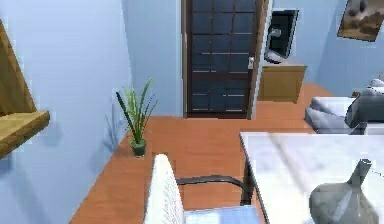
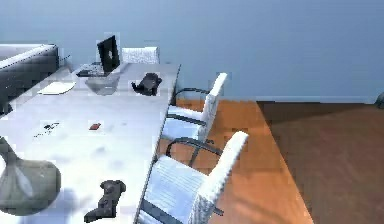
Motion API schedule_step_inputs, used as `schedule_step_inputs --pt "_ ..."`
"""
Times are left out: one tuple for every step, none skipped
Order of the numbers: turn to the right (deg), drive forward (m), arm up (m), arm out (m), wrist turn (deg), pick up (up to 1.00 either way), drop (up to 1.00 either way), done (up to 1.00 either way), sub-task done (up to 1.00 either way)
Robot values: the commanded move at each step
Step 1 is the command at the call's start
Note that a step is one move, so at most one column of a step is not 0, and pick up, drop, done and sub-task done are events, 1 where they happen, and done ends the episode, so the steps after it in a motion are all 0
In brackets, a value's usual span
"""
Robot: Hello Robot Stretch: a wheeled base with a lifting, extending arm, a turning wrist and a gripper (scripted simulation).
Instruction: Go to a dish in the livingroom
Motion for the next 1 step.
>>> schedule_step_inputs --pt "45.0 0.00 0.00 0.00 0.0 0.00 0.00 0.00 0.00"
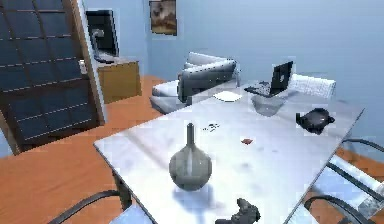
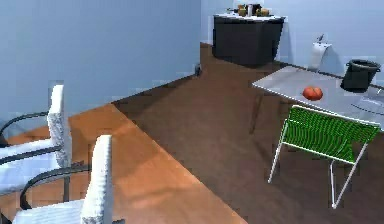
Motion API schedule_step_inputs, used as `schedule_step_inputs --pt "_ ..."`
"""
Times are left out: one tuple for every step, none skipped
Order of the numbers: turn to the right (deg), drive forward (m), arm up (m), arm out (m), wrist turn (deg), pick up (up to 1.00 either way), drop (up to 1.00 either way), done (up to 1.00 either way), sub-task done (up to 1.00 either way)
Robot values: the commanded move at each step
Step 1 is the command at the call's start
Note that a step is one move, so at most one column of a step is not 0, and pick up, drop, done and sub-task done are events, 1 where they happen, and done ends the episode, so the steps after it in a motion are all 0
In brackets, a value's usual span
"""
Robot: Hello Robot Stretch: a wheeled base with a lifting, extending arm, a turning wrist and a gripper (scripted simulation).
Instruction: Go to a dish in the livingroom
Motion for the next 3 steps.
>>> schedule_step_inputs --pt "45.0 0.00 0.00 0.00 0.0 0.00 0.00 0.00 0.00" --pt "45.0 0.00 0.00 0.00 0.0 0.00 0.00 0.00 0.00" --pt "9.0 0.00 0.00 0.00 0.0 0.00 0.00 0.00 0.00"
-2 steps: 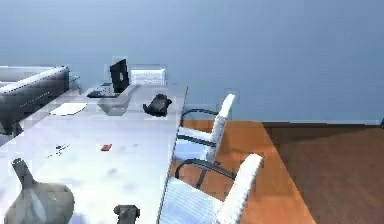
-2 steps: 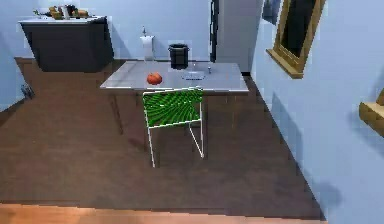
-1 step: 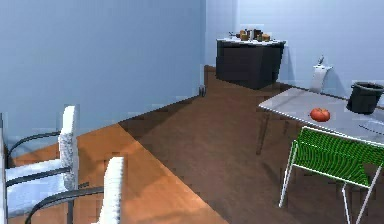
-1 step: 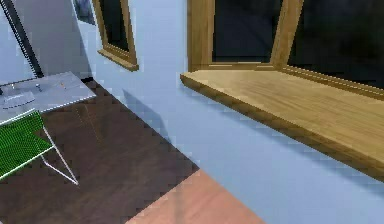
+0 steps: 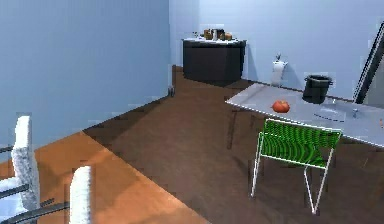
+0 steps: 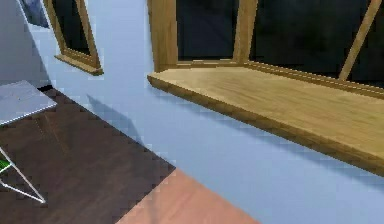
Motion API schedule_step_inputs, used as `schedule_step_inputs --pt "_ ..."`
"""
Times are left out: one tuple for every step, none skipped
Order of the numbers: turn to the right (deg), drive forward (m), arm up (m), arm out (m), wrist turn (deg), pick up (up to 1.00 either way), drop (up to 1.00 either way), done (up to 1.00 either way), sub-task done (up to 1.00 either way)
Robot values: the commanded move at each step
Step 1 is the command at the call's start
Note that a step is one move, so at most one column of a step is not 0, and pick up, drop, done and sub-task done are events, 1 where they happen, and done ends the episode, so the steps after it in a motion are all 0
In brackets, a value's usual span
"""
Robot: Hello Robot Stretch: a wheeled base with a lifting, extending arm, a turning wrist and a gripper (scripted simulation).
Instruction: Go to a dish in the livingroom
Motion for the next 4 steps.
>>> schedule_step_inputs --pt "0.0 0.95 0.00 0.00 0.0 0.00 0.00 0.00 0.00" --pt "-45.0 0.00 0.00 0.00 0.0 0.00 0.00 0.00 0.00" --pt "-9.0 0.00 0.00 0.00 0.0 0.00 0.00 0.00 0.00" --pt "0.0 1.00 0.00 0.00 0.0 0.00 0.00 0.00 0.00"
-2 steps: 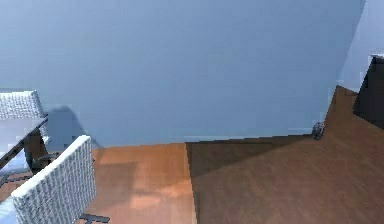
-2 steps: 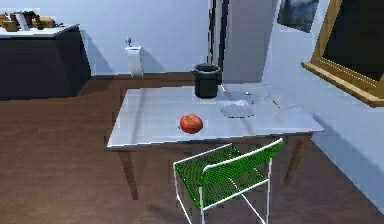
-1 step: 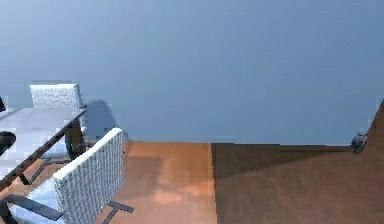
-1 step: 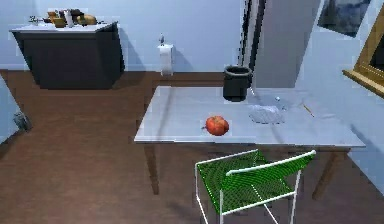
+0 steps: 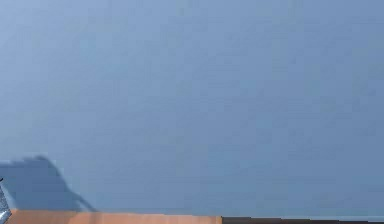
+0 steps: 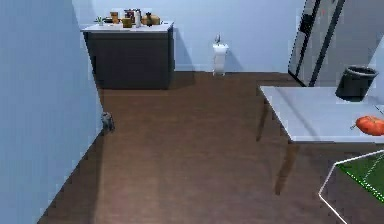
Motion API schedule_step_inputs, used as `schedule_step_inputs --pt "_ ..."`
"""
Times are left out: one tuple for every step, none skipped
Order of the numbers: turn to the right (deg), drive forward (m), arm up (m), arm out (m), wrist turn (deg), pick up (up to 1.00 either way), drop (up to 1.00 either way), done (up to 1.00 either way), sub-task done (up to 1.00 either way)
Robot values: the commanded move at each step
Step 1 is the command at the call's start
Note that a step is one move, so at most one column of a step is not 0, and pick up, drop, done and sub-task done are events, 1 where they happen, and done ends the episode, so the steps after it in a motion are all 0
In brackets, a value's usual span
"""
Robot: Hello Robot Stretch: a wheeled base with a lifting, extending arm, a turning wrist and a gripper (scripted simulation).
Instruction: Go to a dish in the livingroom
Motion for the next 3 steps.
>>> schedule_step_inputs --pt "-9.0 0.00 0.00 0.00 0.0 0.00 0.00 0.00 0.00" --pt "0.0 0.30 0.00 0.00 0.0 0.00 0.00 0.00 0.00" --pt "-9.0 0.00 0.00 0.00 0.0 0.00 0.00 0.00 0.00"
